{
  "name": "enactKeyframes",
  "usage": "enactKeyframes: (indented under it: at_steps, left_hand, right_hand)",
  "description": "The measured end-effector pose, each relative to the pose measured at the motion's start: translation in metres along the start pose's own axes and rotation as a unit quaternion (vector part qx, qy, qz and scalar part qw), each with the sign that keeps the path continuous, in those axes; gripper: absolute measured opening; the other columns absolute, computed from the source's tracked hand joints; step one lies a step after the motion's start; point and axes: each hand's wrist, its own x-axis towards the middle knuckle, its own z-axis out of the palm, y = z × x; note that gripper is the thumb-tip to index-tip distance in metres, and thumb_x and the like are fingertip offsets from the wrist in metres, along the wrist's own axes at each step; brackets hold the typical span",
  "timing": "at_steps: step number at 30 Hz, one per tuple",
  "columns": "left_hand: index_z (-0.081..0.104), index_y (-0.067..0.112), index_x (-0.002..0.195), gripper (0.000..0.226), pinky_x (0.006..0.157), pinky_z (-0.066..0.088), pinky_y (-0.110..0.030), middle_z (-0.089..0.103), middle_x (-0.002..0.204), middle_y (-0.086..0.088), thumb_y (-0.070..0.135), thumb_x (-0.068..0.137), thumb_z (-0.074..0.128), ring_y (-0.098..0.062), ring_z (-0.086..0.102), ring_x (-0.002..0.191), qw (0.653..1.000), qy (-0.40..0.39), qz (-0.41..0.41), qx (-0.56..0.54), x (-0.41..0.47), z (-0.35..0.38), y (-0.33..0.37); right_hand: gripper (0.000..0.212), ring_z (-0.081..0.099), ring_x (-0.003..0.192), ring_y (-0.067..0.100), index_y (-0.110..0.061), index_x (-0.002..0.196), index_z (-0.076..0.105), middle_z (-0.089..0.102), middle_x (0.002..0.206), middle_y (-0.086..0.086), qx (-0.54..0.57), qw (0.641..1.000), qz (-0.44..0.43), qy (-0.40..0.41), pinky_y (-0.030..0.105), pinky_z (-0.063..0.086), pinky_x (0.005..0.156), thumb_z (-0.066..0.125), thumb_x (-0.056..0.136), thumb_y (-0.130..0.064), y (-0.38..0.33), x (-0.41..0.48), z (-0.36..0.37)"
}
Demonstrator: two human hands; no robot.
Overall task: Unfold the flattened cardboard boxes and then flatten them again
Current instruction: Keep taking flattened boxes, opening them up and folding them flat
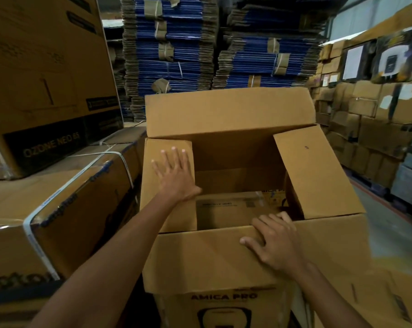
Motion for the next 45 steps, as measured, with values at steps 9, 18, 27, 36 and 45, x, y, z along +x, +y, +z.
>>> enactKeyframes:
  at_steps: [9,18,27,36,45]
  left_hand:
    - [0.017,0.029,0.16,0.079,0.102,0.051,-0.055,0.048,0.149,-0.01,0.039,0.095,0.061,-0.032,0.058,0.122,0.934,0.123,-0.059,-0.33,-0.07,-0.053,-0.01]
    - [0.053,0.021,0.144,0.049,0.105,0.048,-0.052,0.062,0.122,0.006,0.008,0.097,0.058,-0.021,0.058,0.119,0.705,0.155,-0.21,-0.659,-0.129,-0.059,-0.082]
    - [0.06,0.007,0.127,0.051,0.085,0.053,-0.038,0.066,0.111,-0.006,0.05,0.101,0.054,-0.023,0.063,0.097,0.816,0.144,-0.282,-0.483,-0.124,-0.003,-0.069]
    - [0.061,-0.001,0.1,0.049,0.05,0.04,-0.028,0.058,0.078,-0.008,0.04,0.109,0.037,-0.019,0.058,0.064,0.904,0.102,-0.243,-0.337,-0.109,0.016,-0.061]
    - [0.05,0.01,0.076,0.046,0.066,0.056,-0.043,0.056,0.078,-0.014,0.041,0.109,0.037,-0.03,0.058,0.067,0.924,0.091,-0.218,-0.301,-0.109,0.01,-0.065]
  right_hand:
    - [0.067,0.065,0.08,0.018,-0.02,0.097,0.072,0.07,0.087,-0.004,-0.031,0.999,0.003,-0.029,0.041,0.046,0.08,0.031,0.094,-0.073,0.008,0.023,-0.001]
    - [0.071,0.067,0.083,0.019,-0.019,0.099,0.073,0.073,0.09,-0.002,-0.014,1.0,0.006,-0.028,0.042,0.046,0.085,0.029,0.092,-0.075,0.004,0.035,-0.003]
    - [0.08,0.066,0.089,0.018,-0.021,0.107,0.073,0.074,0.099,-0.003,-0.017,0.996,0.025,-0.082,0.042,0.044,0.089,0.021,0.091,-0.079,-0.003,0.036,-0.014]
    - [0.062,0.067,0.103,0.027,-0.006,0.104,0.07,0.07,0.115,0.012,-0.01,0.91,0.266,-0.319,0.042,0.052,0.094,0.037,0.103,-0.058,0.016,0.092,-0.061]
    - [0.046,0.029,0.146,0.044,-0.015,0.126,0.064,0.044,0.153,0.02,-0.282,0.885,0.302,-0.213,0.057,0.023,0.117,0.055,0.092,-0.044,0.041,0.11,-0.114]
